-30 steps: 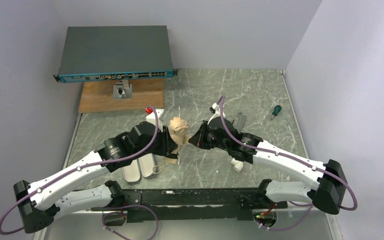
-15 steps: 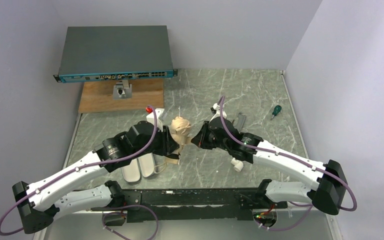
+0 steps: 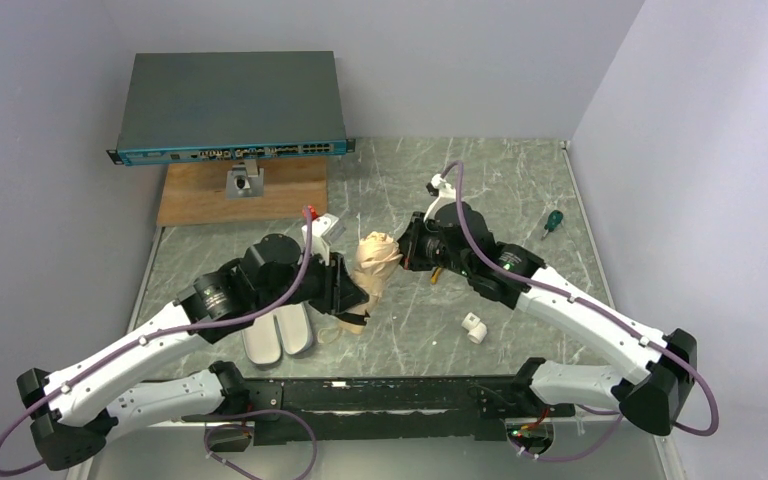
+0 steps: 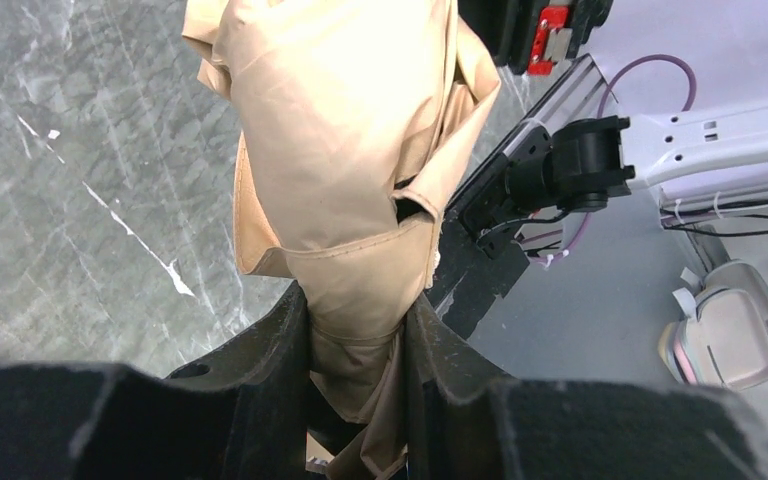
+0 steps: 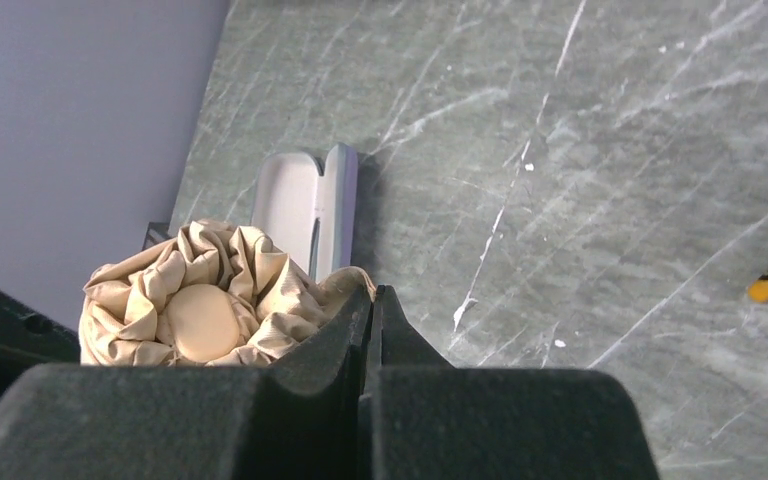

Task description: Open the umbrella

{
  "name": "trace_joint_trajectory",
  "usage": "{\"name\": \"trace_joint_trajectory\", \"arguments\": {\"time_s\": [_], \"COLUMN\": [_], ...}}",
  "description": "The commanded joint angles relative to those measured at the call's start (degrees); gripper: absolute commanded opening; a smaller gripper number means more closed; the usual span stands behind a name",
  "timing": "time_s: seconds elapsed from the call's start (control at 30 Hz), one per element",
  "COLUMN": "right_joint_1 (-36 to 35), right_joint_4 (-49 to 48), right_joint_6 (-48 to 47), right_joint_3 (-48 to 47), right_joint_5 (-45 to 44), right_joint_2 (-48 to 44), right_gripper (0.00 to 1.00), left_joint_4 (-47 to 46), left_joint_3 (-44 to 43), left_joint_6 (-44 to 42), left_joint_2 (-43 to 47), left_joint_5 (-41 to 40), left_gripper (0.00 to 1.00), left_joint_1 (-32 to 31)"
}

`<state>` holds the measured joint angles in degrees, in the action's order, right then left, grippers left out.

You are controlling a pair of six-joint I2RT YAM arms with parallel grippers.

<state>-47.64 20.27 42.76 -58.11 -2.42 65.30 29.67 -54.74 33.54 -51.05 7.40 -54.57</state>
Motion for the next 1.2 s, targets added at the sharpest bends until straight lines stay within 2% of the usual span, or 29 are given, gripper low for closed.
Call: {"name": "trace_joint_trajectory", "arguments": {"time_s": [0.0, 0.3, 0.5, 0.7, 1.03, 1.13, 1.17], "right_joint_1": [1.46, 1.57, 1.50, 1.58, 1.54, 1.54, 1.51], "right_joint_4": [-1.36, -2.48, -9.08, -10.76, -7.24, -3.40, -1.43], "right_joint_6": [-6.41, -14.09, -19.16, -23.04, -22.21, -19.71, -18.60], "right_joint_3": [-6.57, -10.25, -8.06, -7.94, -7.87, -6.60, -6.34], "right_joint_5": [-3.56, -4.69, -1.25, -3.73, -7.68, -7.84, -7.46], "right_joint_2": [-1.91, -5.66, -11.06, -14.39, -18.08, -19.32, -19.15], "right_gripper": [0.00, 0.00, 0.00, 0.00, 0.00, 0.00, 0.10], "left_joint_4": [2.54, 2.10, 2.98, 3.50, 5.17, 5.01, 5.20], "left_joint_3": [-1.26, 0.26, -0.98, -1.16, -1.70, -2.15, -2.42], "left_joint_6": [-1.91, -2.52, -4.08, -4.62, -3.48, -3.16, -2.92], "left_joint_2": [2.09, 0.68, 0.55, 0.83, -1.68, -2.14, -2.27], "left_joint_5": [7.36, 10.51, 15.16, 16.82, 11.03, 9.84, 8.94], "left_gripper": [0.00, 0.00, 0.00, 0.00, 0.00, 0.00, 0.00], "left_joint_1": [-0.56, -0.62, -0.63, -0.65, -0.63, -0.64, -0.63]}}
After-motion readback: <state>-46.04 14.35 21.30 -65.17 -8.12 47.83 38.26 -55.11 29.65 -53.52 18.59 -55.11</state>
